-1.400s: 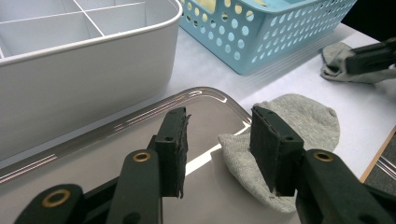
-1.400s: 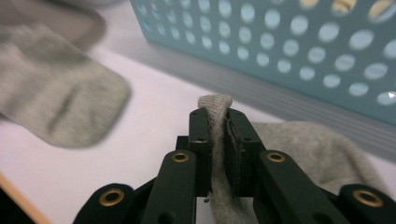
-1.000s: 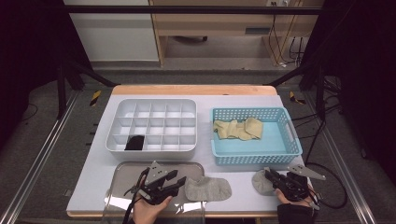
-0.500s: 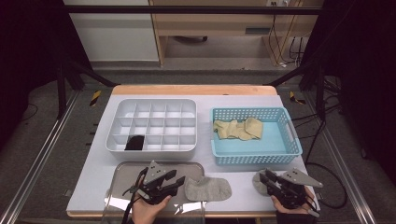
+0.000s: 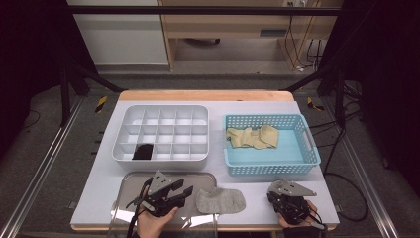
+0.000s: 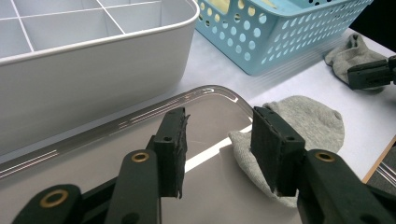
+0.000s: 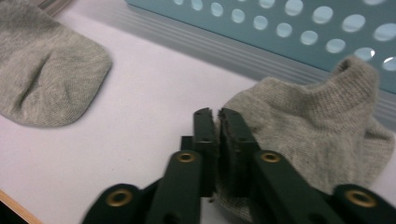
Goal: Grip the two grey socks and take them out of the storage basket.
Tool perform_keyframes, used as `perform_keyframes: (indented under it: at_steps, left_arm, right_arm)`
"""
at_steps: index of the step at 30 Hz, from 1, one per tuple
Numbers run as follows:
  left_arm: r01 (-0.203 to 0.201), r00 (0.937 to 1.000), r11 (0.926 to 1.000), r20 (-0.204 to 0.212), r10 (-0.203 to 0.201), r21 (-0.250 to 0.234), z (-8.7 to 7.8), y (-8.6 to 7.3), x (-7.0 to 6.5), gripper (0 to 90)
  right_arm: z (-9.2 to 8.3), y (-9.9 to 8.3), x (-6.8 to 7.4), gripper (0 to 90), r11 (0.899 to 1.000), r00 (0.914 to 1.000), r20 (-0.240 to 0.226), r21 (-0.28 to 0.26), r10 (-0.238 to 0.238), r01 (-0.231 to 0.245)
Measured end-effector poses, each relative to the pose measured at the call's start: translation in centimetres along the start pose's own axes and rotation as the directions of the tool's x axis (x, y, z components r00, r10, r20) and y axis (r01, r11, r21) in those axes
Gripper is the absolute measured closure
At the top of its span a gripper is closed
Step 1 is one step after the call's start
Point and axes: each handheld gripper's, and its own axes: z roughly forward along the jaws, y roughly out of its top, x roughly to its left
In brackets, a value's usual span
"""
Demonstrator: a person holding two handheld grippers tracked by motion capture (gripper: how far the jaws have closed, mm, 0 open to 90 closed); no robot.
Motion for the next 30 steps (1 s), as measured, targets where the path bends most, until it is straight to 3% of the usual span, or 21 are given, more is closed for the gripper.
perform_keyframes:
  at_steps: [3,5,10,11,14,16,20,23,27,30]
  left_arm:
    - [0.003,1.0000,1.0000,0.000,-0.003,-0.001,-0.1,0.0,0.1,54.3]
    - [0.008,1.0000,1.0000,0.001,-0.008,-0.005,-0.1,0.1,0.1,54.3]
    - [0.010,0.9999,0.9999,0.003,-0.010,-0.005,-0.1,0.1,0.1,54.3]
    - [0.012,0.9999,0.9999,0.004,-0.012,-0.006,-0.2,0.1,0.1,54.3]
    - [0.015,0.9999,0.9998,0.009,-0.015,-0.009,-0.3,0.2,0.1,54.4]
    - [0.016,0.9998,0.9998,0.009,-0.016,-0.011,-0.4,0.3,0.0,54.4]
    - [0.019,0.9997,0.9997,0.013,-0.019,-0.014,-0.5,0.4,0.0,54.5]
    - [0.019,0.9997,0.9997,0.018,-0.019,-0.016,-0.6,0.5,-0.1,54.6]
    - [0.019,0.9995,0.9996,0.027,-0.018,-0.022,-0.7,0.9,-0.4,54.6]
    - [0.001,0.9994,0.9998,0.034,-0.001,-0.022,-0.7,1.3,-1.1,54.5]
  right_arm:
    - [-0.1,0.0,-0.3,89.3,0.999,0.9992,-0.017,-0.004,0.036,-0.036]
    - [-0.7,0.3,-0.3,89.5,0.998,0.9980,-0.038,-0.040,0.051,-0.052]
    - [-2.4,1.8,1.0,89.5,0.982,0.9885,-0.150,-0.180,0.023,-0.050]
    - [-2.5,2.2,1.6,89.4,0.978,0.9815,-0.191,-0.204,0.015,-0.054]
    - [-1.7,2.8,3.5,89.3,0.975,0.9625,-0.271,-0.216,-0.013,-0.048]
    - [-0.6,3.1,4.7,89.2,0.981,0.9524,-0.303,-0.192,-0.031,-0.029]
    - [1.5,3.2,6.5,88.9,0.991,0.9409,-0.334,-0.135,-0.055,0.010]
    - [2.3,3.0,6.8,85.6,0.993,0.9402,-0.335,-0.113,-0.062,0.025]
    - [1.4,3.1,5.9,77.6,0.988,0.9441,-0.325,-0.156,-0.053,0.001]
    - [0.3,3.1,4.6,73.5,0.981,0.9555,-0.292,-0.193,-0.043,-0.015]
